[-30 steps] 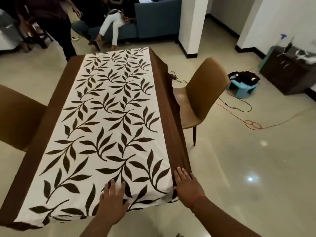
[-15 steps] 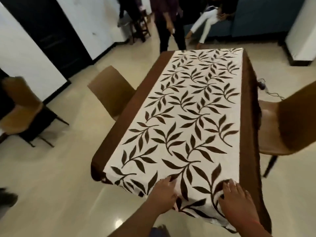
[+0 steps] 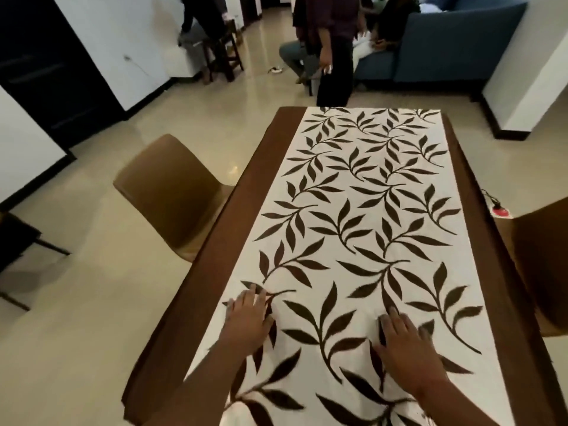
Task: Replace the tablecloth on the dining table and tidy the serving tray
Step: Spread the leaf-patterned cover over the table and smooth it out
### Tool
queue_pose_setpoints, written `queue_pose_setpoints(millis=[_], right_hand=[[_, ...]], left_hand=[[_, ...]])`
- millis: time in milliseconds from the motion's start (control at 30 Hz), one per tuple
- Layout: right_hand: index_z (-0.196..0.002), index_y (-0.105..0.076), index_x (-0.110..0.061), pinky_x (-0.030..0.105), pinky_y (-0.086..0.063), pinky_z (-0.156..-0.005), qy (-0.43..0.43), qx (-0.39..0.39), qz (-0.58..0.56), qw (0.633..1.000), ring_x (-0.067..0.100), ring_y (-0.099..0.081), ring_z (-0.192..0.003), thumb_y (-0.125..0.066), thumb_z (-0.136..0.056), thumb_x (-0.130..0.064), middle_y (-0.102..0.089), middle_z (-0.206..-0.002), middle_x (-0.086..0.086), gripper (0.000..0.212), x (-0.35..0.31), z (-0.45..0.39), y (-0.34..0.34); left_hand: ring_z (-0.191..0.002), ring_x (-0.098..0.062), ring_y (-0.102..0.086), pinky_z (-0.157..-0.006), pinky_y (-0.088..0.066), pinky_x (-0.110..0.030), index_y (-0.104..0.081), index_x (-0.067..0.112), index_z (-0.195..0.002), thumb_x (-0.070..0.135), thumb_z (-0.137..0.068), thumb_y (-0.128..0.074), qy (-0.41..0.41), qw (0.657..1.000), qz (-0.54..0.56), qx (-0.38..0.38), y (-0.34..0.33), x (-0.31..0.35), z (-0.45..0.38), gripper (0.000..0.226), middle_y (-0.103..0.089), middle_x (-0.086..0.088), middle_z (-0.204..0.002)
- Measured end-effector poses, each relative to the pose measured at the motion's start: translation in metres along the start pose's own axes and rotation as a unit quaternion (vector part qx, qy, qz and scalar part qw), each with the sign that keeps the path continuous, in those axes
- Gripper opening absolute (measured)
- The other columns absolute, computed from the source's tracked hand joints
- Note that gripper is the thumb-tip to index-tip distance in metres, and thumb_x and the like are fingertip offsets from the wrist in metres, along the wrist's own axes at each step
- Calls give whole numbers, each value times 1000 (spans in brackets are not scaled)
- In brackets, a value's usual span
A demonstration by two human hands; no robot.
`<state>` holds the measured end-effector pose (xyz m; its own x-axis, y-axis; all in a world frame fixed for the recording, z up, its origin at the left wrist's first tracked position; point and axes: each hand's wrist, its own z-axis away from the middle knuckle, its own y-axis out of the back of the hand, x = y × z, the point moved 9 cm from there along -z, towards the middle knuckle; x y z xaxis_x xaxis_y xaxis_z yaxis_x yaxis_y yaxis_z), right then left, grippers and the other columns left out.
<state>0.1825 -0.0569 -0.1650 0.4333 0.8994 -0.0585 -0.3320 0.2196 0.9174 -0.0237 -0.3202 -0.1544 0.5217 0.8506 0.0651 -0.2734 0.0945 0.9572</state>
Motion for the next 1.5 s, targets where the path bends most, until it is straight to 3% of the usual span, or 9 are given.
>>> queue_pose_setpoints(millis=[100, 233, 367, 533, 767, 1033, 1500], right_hand=[[-158, -5, -17, 49, -12, -122, -12, -4, 5, 1000, 26, -2, -153, -22, -102, -50, 1, -167, 8, 67, -28, -83, 32], [-156, -22, -15, 54, -26, -118, -22, 38, 28, 999, 31, -18, -151, -10, -93, -55, -18, -164, 13, 75, -60, -190, 70], [-157, -14, -17, 53, -18, -121, -20, 62, 19, 998, 31, -10, -152, -20, -99, -55, -9, -166, 10, 69, -81, -286, 103], [-156, -14, -19, 55, -19, -120, -10, 121, 31, 992, 31, -11, -152, -7, -93, -65, -11, -165, 10, 78, -89, -388, 138], [-158, -3, -28, 59, -7, -121, -58, 172, -20, 983, 28, 4, -153, -16, -93, -74, 2, -167, 4, 81, -80, -510, 187], [-156, -1, -40, 62, -4, -119, -79, 167, 4, 983, 32, 2, -153, -7, -86, -82, 1, -167, 6, 82, -83, -571, 188], [-155, 1, -42, 59, 1, -120, -38, 161, 11, 986, 30, 4, -153, -6, -85, -81, 4, -167, 4, 81, -125, -570, 184]], left_hand=[[-149, -30, -18, -120, -15, -55, -19, 23, -156, 62, -93, -15, -17, 1000, -3, 15, 23, -30, -88, 74, -18, -9, -163], [-151, -29, -11, -121, -10, -54, -14, 24, -156, 57, -99, -30, -35, 999, 4, 31, 45, -57, -193, 68, -14, -8, -164], [-152, -28, -3, -121, -4, -54, -10, 24, -157, 60, -99, -21, -62, 997, -11, 45, 57, -68, -284, 69, -6, -8, -165], [-152, -27, 3, -121, -1, -57, -6, 27, -157, 67, -96, -11, -98, 992, -20, 83, 76, -61, -385, 73, 0, -5, -166], [-152, -28, 9, -120, 4, -57, -2, 32, -157, 78, -89, -6, -108, 986, -35, 123, 110, -69, -515, 82, 6, -1, -166], [-152, -25, 6, -122, 1, -51, -4, 37, -156, 83, -83, -3, -104, 987, -19, 121, 106, -84, -550, 86, 3, 1, -166], [-152, -26, 5, -122, -1, -49, -3, 35, -157, 82, -85, -5, -56, 992, 12, 111, 101, -124, -529, 86, 5, 1, -166]])
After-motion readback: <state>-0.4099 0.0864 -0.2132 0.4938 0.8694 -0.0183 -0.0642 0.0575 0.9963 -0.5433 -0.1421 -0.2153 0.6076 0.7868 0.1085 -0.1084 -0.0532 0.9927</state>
